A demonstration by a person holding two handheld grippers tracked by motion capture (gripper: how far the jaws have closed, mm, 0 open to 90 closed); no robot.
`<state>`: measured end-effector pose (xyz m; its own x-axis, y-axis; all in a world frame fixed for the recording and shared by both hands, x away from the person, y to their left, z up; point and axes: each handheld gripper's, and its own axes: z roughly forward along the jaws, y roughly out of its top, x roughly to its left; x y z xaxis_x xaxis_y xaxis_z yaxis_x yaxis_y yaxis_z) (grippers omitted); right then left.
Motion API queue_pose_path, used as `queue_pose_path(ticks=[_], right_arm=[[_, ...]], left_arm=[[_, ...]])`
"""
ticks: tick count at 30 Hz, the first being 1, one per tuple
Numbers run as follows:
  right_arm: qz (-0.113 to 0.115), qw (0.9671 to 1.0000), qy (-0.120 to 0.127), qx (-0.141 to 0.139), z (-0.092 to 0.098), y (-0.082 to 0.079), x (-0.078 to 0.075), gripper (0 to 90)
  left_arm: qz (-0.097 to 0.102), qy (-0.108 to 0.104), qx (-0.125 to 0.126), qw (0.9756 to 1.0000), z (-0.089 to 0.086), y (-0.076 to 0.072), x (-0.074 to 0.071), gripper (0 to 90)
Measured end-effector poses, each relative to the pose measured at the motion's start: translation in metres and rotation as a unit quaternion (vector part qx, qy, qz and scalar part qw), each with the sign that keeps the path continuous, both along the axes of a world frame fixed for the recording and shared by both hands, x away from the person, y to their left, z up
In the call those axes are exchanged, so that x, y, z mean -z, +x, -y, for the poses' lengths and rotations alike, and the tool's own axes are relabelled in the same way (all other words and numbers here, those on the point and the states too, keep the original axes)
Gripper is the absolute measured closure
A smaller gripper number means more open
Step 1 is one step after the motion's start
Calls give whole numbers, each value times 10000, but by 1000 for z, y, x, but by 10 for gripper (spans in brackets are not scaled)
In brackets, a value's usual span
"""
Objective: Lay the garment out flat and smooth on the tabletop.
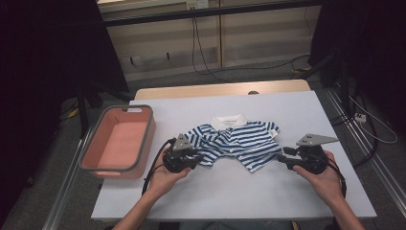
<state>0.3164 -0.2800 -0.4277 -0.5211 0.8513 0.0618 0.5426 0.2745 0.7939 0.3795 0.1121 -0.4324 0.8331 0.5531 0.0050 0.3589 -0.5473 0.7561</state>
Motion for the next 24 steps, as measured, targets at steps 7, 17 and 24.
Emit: queue_pose_path(ticks=[7,17,24], right_arm=[[-248,9982,38,-549,-24,3,10,651],[-491,9925,-268,-1088,-70,19,33,527],[-582,9914,-199,-1155,-76,15,33,761]], left_arm=[[-187,252,323,9990,22,-3,17,607],[-155,450,395,9981,28,-2,25,657],[-353,357,340,9982,25,0,23,774]])
